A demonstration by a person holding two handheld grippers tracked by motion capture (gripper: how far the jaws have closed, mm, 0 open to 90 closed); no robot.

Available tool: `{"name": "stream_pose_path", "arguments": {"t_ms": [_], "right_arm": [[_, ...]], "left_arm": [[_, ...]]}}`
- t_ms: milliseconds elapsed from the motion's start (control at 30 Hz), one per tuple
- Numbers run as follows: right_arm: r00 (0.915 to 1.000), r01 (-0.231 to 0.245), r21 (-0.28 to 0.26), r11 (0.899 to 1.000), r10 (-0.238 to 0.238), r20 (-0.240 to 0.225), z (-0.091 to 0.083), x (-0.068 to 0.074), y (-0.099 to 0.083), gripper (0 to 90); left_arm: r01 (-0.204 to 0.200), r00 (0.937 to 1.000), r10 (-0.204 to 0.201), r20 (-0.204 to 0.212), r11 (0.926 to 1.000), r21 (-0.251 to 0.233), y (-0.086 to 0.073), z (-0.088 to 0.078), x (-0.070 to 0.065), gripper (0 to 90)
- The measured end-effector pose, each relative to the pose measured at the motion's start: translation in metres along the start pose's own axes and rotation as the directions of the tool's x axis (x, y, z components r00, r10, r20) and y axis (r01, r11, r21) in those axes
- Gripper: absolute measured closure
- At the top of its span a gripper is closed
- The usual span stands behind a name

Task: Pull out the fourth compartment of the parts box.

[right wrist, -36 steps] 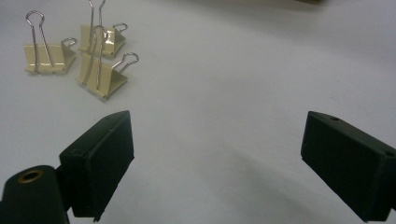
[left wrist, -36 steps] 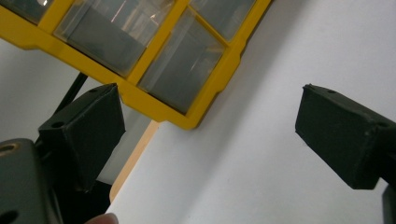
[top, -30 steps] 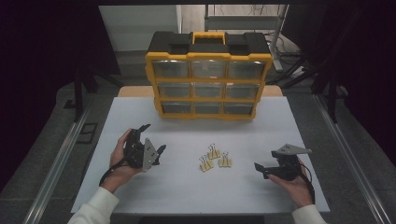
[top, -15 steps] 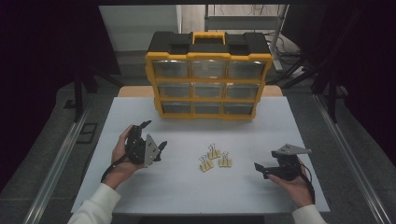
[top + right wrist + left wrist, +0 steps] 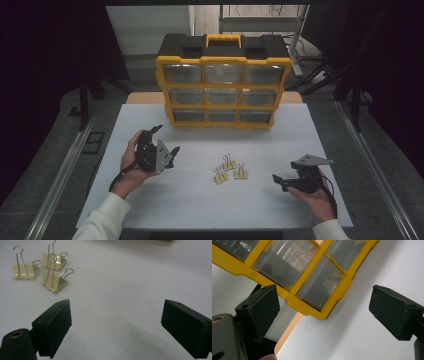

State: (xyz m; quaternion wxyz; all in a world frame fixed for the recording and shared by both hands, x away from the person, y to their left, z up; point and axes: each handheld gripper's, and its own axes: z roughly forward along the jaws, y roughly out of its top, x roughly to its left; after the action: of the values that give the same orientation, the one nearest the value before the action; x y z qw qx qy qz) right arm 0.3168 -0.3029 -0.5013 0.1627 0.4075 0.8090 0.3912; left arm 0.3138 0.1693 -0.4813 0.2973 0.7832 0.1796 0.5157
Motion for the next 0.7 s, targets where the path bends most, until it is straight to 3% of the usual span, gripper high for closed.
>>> {"name": "stream_pose_path", "arguments": {"t_ms": [233,700], "right_arm": [[1.0000,0.001,0.002,1.000,-0.001,0.000,0.0001,0.0004,-0.0001,9.9],[1.0000,0.000,0.002,1.000,0.000,0.000,0.0003,0.0003,-0.0001,9.8]], "left_arm": [[0.030,0.9996,-0.030,-0.005,0.9995,0.007,0.0034,0.0010,0.0029,12.3],[0.012,0.9997,-0.012,-0.021,0.9998,-0.013,0.0099,0.0089,0.0082,12.7]]}}
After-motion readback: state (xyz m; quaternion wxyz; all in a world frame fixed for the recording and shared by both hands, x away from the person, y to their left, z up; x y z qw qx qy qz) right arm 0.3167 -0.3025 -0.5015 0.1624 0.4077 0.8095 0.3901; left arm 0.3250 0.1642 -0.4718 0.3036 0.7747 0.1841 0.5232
